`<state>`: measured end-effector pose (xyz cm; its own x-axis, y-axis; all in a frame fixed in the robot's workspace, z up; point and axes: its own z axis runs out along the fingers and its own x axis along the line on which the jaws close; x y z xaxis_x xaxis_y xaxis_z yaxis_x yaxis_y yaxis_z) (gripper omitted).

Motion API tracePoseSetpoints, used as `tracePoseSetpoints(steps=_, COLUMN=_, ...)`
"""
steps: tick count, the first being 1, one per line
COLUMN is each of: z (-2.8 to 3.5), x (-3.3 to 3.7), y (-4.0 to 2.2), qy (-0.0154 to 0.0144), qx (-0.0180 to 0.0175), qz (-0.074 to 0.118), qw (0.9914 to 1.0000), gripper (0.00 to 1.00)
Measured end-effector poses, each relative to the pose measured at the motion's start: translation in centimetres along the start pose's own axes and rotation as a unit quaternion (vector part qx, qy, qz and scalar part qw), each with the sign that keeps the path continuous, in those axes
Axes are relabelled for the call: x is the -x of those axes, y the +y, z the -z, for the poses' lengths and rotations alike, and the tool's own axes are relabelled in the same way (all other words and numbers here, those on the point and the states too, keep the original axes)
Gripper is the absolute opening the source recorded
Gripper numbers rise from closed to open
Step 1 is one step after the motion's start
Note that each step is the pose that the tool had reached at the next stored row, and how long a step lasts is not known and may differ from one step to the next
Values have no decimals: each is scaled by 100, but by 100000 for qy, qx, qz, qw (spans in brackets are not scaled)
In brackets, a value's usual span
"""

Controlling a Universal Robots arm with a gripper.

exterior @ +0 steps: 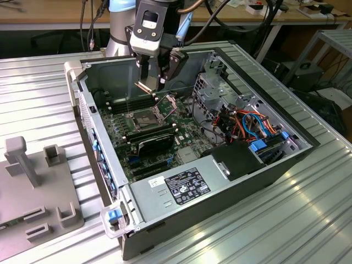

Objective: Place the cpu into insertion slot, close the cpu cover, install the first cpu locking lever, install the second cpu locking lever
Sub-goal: 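Place the cpu into insertion slot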

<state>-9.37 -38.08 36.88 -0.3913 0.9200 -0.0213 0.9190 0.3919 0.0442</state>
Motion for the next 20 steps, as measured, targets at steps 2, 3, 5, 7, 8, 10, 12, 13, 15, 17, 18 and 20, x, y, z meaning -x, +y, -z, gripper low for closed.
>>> tracePoseSetpoints(steps=2, z=0, x=0, y=0, qy=1, qx=1, qz=-33, qw=100000, gripper=53)
tracePoseSetpoints(steps=3, z=-1, x=0, y=0, qy=-9, qx=-2, qz=-292, qw=100000, gripper=53)
tracePoseSetpoints(steps=5, z=-2, x=0, y=0, qy=-36, qx=-17, qz=-924, qw=99996, gripper=53)
tracePoseSetpoints(steps=7, z=-4, x=0, y=1, qy=-65, qx=-31, qz=-1545, qw=99988, gripper=53)
tracePoseSetpoints(steps=8, z=-4, x=0, y=1, qy=-82, qx=-40, qz=-1864, qw=99983, gripper=53)
tracePoseSetpoints(steps=10, z=-6, x=0, y=1, qy=-126, qx=-56, qz=-2959, qw=99956, gripper=53)
tracePoseSetpoints(steps=12, z=-8, x=0, y=2, qy=-193, qx=-94, qz=-4496, qw=99899, gripper=53)
tracePoseSetpoints(steps=13, z=-10, x=0, y=3, qy=-220, qx=-105, qz=-5038, qw=99873, gripper=53)
tracePoseSetpoints(steps=15, z=-16, x=3, y=10, qy=-328, qx=-155, qz=-7454, qw=99721, gripper=53)
tracePoseSetpoints(steps=17, z=-18, x=7, y=21, qy=-386, qx=-189, qz=-8666, qw=99623, gripper=53)
tracePoseSetpoints(steps=18, z=-20, x=15, y=41, qy=-411, qx=-202, qz=-9236, qw=99571, gripper=53)
tracePoseSetpoints(steps=20, z=-25, x=27, y=76, qy=-453, qx=-219, qz=-10301, qw=99467, gripper=53)
